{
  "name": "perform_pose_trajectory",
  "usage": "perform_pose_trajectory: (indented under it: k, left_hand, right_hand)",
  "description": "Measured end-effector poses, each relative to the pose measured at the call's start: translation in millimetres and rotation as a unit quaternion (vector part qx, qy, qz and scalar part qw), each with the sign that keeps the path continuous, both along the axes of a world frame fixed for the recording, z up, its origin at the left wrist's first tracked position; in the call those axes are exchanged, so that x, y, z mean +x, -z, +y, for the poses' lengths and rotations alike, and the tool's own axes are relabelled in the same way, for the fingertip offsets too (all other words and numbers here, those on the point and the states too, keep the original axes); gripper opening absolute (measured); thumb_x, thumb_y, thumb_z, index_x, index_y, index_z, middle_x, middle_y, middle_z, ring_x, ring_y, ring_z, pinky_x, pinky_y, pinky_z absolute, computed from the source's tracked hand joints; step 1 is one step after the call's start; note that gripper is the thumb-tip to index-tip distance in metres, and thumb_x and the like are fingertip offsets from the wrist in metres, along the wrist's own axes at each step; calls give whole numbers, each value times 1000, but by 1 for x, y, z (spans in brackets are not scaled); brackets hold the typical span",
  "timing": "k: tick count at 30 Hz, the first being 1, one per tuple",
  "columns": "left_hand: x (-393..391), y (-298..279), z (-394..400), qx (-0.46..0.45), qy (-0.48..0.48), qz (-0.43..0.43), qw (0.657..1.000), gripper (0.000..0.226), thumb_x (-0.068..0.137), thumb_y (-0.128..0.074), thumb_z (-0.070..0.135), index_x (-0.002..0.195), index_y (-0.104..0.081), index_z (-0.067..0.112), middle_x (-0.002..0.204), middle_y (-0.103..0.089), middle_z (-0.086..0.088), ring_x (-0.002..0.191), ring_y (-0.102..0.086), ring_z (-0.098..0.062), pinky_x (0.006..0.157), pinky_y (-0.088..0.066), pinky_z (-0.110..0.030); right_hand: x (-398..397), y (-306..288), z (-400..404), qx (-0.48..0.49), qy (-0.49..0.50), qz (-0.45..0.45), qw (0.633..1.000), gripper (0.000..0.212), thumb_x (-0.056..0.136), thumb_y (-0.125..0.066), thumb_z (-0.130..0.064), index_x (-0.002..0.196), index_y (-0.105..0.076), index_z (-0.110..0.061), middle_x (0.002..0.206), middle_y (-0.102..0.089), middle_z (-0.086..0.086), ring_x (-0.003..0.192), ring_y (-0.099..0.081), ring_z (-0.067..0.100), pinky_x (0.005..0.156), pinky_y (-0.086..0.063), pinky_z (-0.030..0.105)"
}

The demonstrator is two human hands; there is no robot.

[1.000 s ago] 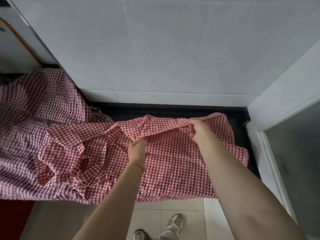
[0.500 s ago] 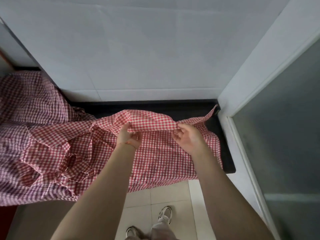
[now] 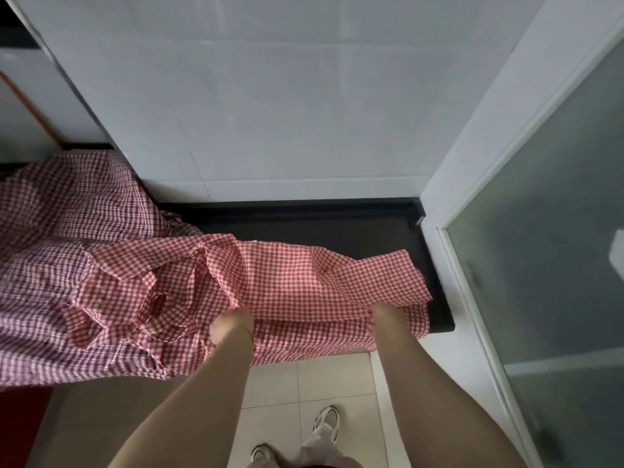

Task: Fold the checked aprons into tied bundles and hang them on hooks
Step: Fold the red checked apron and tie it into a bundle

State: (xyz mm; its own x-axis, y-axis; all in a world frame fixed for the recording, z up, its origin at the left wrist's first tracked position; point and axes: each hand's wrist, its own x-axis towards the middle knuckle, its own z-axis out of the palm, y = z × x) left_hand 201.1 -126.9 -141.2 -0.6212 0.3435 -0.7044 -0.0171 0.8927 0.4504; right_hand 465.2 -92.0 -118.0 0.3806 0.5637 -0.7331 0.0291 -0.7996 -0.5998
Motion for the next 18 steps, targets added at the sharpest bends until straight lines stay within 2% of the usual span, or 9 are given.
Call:
perform_pose_trajectory:
  k: [1, 2, 5, 8, 11, 13, 15, 17, 18]
  left_hand:
    - [0, -3, -1, -5, -1, 57, 998, 43, 99, -44, 32, 124, -64, 3, 124, -60, -17, 115, -54, -34, 98, -45, -40]
    - [0, 1, -3, -13, 47, 106, 993, 43, 99, -42, 34, 126, -64, 7, 133, -53, -16, 120, -48, -34, 100, -40, -40]
    - [10, -1, 2, -38, 188, 114, 975, 40, 98, -47, 39, 122, -68, 16, 150, -39, -8, 129, -38, -34, 107, -35, -46]
    - [16, 7, 14, -39, 227, 87, 969, 38, 97, -51, 44, 122, -68, 21, 166, -10, 2, 148, -13, -35, 117, -22, -56]
    - [16, 13, 31, -18, 238, 100, 966, 37, 97, -51, 45, 121, -68, 23, 167, -1, 3, 152, -1, -32, 120, -12, -58]
    - [9, 24, 47, 5, 242, 96, 965, 34, 96, -56, 45, 115, -71, 22, 167, -4, 1, 152, 0, -30, 120, -12, -56]
    - [0, 27, 64, 60, 242, 85, 965, 33, 93, -63, 44, 110, -73, 17, 165, -17, -5, 151, -10, -32, 120, -18, -51]
    - [-8, 23, 82, 138, 175, 57, 973, 35, 90, -70, 39, 109, -74, 10, 150, -46, -12, 138, -39, -34, 113, -34, -43]
    - [-10, 15, 89, 165, 118, 40, 978, 32, 89, -71, 35, 105, -74, 7, 133, -60, -13, 124, -53, -32, 104, -42, -38]
  right_hand:
    - [-4, -1, 0, -17, -22, -58, 998, 32, 99, -47, -6, 128, -56, 4, 103, -61, 12, 86, -62, 28, 84, -53, 42]
    - [-8, 0, -1, -13, -44, -122, 991, 31, 100, -46, -5, 127, -57, 3, 115, -62, 15, 97, -62, 34, 84, -51, 40]
    - [-25, 12, 1, 4, -139, -230, 963, 27, 98, -53, -7, 123, -61, 3, 125, -62, 17, 104, -60, 33, 83, -50, 36]
    - [-35, 27, 18, -25, -208, -263, 942, 41, 96, -56, -16, 135, -53, -1, 138, -53, 18, 122, -52, 37, 102, -48, 44]
    - [-35, 40, 49, -7, -262, -266, 928, 59, 95, -56, -23, 149, -36, -7, 151, -39, 17, 136, -38, 38, 118, -29, 49]
    - [-31, 42, 68, 32, -278, -239, 930, 58, 95, -54, -24, 149, -39, -10, 152, -40, 15, 137, -39, 36, 120, -24, 46]
    - [-23, 32, 84, 63, -247, -150, 955, 47, 98, -54, -24, 143, -50, -11, 147, -50, 10, 132, -48, 32, 116, -32, 37]
    - [-14, 19, 104, 87, -191, -69, 975, 40, 99, -57, -24, 136, -58, -10, 138, -56, 6, 126, -53, 30, 103, -34, 27]
    - [-10, 10, 114, 106, -163, -53, 979, 38, 98, -59, -22, 133, -61, -9, 134, -59, 6, 124, -55, 29, 98, -35, 25]
